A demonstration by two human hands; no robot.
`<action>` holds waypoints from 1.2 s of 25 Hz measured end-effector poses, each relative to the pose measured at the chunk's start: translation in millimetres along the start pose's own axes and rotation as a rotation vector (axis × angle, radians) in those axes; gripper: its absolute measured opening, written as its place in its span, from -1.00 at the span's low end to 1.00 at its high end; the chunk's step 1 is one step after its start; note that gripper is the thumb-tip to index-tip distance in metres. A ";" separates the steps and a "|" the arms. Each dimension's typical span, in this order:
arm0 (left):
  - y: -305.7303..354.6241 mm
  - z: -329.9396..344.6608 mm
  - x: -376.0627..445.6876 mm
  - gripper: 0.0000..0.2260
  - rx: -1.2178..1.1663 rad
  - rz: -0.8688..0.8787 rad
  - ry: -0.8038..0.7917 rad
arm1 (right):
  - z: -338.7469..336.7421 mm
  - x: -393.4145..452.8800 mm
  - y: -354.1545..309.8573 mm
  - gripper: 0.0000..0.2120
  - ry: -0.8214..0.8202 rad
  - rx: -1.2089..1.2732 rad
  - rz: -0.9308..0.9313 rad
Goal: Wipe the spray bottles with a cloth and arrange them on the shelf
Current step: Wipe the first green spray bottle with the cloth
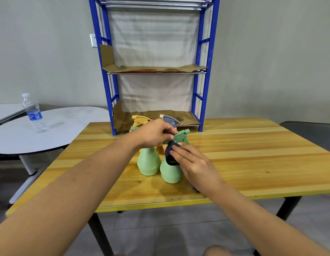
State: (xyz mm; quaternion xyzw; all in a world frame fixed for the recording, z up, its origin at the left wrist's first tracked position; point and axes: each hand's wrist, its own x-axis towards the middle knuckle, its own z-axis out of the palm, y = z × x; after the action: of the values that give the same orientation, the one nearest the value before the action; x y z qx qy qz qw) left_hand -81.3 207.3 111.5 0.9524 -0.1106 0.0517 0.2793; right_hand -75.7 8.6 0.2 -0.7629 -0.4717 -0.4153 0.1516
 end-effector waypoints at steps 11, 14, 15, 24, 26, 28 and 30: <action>3.1 2.9 -5.7 -0.77 0.009 0.003 0.028 | -14.0 -6.1 26.1 -0.59 -0.006 0.011 0.151; 4.7 2.9 -6.4 -0.77 0.053 0.007 0.046 | -12.7 -0.1 21.4 -0.62 -0.005 0.037 0.125; 4.8 4.0 -5.8 -0.76 0.073 0.003 0.054 | -12.0 -4.8 24.5 -0.59 -0.028 0.043 0.149; 10.0 66.9 -63.1 -0.73 0.239 0.334 0.622 | -48.7 -20.2 43.1 -0.47 -0.302 -0.005 0.203; 5.7 90.7 -79.3 -0.79 0.151 0.228 0.616 | -58.9 -21.9 43.5 -0.52 -0.359 -0.014 0.241; -1.1 111.4 -86.7 -0.72 0.062 -0.018 0.516 | -71.9 -22.7 40.3 -0.58 -0.397 -0.048 0.291; -7.2 124.5 -85.7 -0.54 0.018 -0.137 0.452 | -83.2 -22.4 37.5 -0.59 -0.451 -0.076 0.301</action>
State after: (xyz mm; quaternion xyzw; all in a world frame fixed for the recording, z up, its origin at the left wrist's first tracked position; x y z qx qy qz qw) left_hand -158.2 161.1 -10.5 0.9243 0.0203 0.2456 0.2913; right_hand -89.5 -75.6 39.5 -0.9028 -0.3590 -0.2251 0.0739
